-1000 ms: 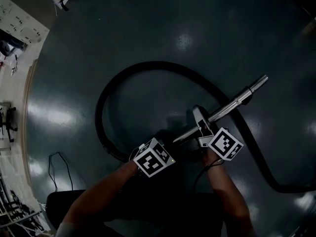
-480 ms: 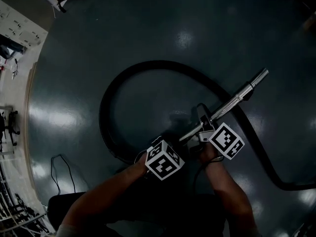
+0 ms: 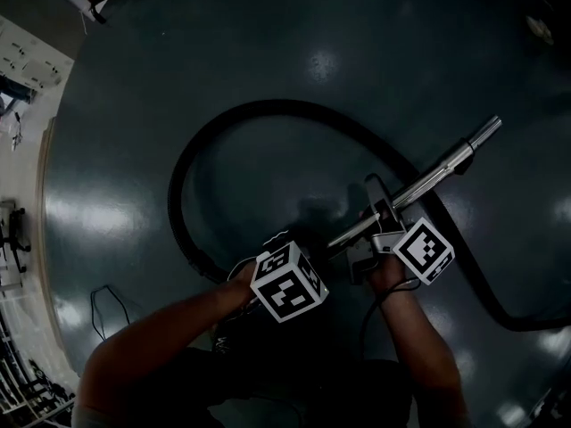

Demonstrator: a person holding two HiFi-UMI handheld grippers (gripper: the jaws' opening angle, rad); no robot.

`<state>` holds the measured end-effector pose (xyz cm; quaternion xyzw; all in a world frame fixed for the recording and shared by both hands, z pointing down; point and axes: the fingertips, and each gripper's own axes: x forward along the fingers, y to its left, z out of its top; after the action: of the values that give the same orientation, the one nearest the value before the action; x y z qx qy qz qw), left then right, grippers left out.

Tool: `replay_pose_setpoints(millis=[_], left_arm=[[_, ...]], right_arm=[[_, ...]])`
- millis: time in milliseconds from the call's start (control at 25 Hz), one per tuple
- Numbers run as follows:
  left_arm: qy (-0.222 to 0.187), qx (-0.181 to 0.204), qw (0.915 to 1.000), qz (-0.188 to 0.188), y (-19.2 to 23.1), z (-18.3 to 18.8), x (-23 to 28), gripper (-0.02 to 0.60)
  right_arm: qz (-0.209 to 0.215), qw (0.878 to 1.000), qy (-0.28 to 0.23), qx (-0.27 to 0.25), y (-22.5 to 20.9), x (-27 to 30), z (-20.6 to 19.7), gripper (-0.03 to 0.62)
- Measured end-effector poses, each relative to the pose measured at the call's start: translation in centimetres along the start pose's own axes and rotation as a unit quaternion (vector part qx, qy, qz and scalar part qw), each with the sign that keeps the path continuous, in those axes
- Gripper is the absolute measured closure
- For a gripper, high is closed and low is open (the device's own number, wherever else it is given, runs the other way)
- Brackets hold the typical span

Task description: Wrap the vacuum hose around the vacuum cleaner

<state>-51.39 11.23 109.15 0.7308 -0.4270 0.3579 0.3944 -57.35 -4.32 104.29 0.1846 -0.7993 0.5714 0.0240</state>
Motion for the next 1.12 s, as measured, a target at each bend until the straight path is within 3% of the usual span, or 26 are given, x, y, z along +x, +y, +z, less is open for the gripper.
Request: replay_pose_setpoints(millis=[200,440,600,720,920,1120], left_arm=[[0.008,0.004,0.9999,-0.009,-0.7,1.1,-3.4,0.350],[0.003,0.006,0.9995,-0.030,-6.5,5.0,-12.5,0.350],[0.023,0.040,0.9982,-0.039,-7.8,5.1,-16.1,0.350],[0.023,0.024,0.9985,-0.043,-6.9,6.2,-19.7,0.350],[0.010,0.021,0.9991,-0.036,-10.5,10.4,-27.5,0.351],[-0.008,0.048,0.9981,-0.039,-15.2,16.1,-34.5,0.351]], right_arm=[[-0.007,1.000,-0.013,-0.002,2.7,-1.1,1.9,0.537],[-0.010,1.000,-0.009,-0.023,11.5,-7.1,5.6,0.539],[-0.025,0.999,-0.007,-0.042,13.2,-8.9,6.1,0.540],[-0.046,0.998,-0.004,-0.052,14.3,-10.1,7.1,0.542],[-0.052,0.998,0.017,-0.039,21.5,-16.9,7.3,0.549],[-0.055,0.993,0.054,-0.091,29.4,-22.6,8.7,0.550]])
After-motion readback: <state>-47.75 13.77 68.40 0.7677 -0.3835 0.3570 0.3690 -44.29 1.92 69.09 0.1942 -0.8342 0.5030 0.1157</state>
